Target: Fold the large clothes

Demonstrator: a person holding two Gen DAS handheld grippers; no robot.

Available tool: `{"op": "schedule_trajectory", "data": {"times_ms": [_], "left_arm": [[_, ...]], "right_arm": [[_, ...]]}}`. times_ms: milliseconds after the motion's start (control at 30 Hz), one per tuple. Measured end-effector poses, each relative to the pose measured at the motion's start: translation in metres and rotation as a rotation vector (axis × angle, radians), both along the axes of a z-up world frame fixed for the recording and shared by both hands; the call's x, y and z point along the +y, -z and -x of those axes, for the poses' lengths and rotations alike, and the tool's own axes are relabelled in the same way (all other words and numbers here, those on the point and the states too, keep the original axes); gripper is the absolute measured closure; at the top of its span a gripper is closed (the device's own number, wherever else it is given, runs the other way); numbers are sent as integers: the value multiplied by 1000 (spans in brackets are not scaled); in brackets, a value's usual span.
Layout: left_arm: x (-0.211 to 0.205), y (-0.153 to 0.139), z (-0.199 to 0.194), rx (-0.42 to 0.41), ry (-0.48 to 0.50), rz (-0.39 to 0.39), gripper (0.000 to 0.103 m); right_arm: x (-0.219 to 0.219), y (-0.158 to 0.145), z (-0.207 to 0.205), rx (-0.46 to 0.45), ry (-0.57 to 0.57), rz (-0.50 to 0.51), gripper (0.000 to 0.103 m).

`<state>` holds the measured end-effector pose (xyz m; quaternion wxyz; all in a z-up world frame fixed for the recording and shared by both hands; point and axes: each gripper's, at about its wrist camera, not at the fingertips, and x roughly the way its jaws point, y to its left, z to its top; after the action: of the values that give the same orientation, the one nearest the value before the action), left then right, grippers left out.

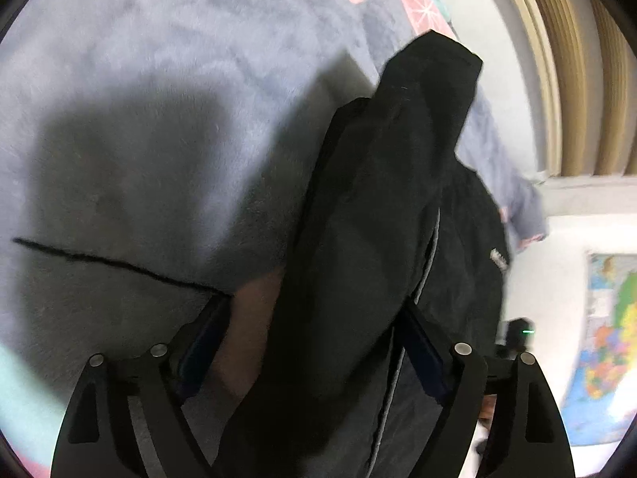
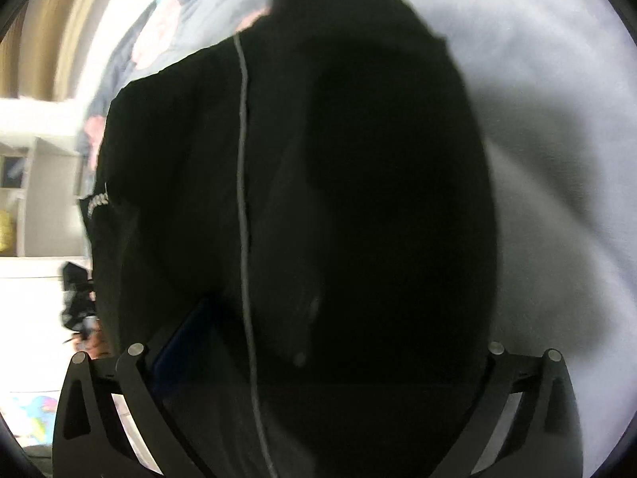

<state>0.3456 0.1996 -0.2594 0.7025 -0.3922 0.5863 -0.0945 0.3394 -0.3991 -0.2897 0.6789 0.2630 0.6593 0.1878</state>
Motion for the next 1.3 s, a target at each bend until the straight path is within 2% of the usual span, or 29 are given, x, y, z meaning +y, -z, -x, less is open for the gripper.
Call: {"op": "schedule_trajectory", "data": {"times_ms": [67, 100, 233, 333, 367, 400, 433, 500, 567, 600, 733, 833, 933, 1033, 1167, 1300], "left_arm": [[5, 10, 1, 5, -32, 71, 16], [5, 11, 1, 1, -34, 77, 16], [-3, 11, 0, -3, -25, 59, 14], [-7, 10, -1, 11, -47, 52, 14], [-11, 7, 1, 3, -56, 30, 24], [-18, 2, -3, -17, -53, 22, 40], [-24, -5, -2, -35, -42, 25, 59], [-45, -29, 0, -77, 5, -121, 71], [-64, -52, 5, -119, 40, -207, 80], [-70, -60, 9, -136, 42, -219, 81], [-90, -111, 38, -258, 28, -197, 84], [-104, -144, 65, -316, 39, -206, 84], [-109, -181, 106, -371, 31, -215, 85], [-101, -206, 157, -415, 17, -210, 85], [-82, -221, 214, -430, 9, -206, 85], [-80, -212, 256, -380, -2, -196, 85]], "right_arm": [[-4, 5, -2, -3, 8, -45, 0], [-5, 5, -3, -4, 10, -54, 0], [-4, 4, -2, -27, -8, -40, 1], [-4, -3, 2, -45, 3, -35, 11], [-6, -9, 4, -49, 12, -30, 20], [-8, -12, 8, -57, 18, -24, 31], [-8, -17, 10, -68, 23, -13, 36], [-7, -31, 14, -93, 11, 11, 58], [-1, -51, 21, -135, -22, 52, 66], [5, -63, 25, -165, -43, 81, 68], [25, -116, 51, -286, -104, 130, 72], [41, -152, 79, -348, -134, 153, 73], [49, -189, 118, -403, -155, 163, 73], [34, -214, 143, -434, -167, 159, 73], [34, -230, 164, -441, -180, 168, 73], [38, -226, 177, -386, -180, 197, 73]]}}
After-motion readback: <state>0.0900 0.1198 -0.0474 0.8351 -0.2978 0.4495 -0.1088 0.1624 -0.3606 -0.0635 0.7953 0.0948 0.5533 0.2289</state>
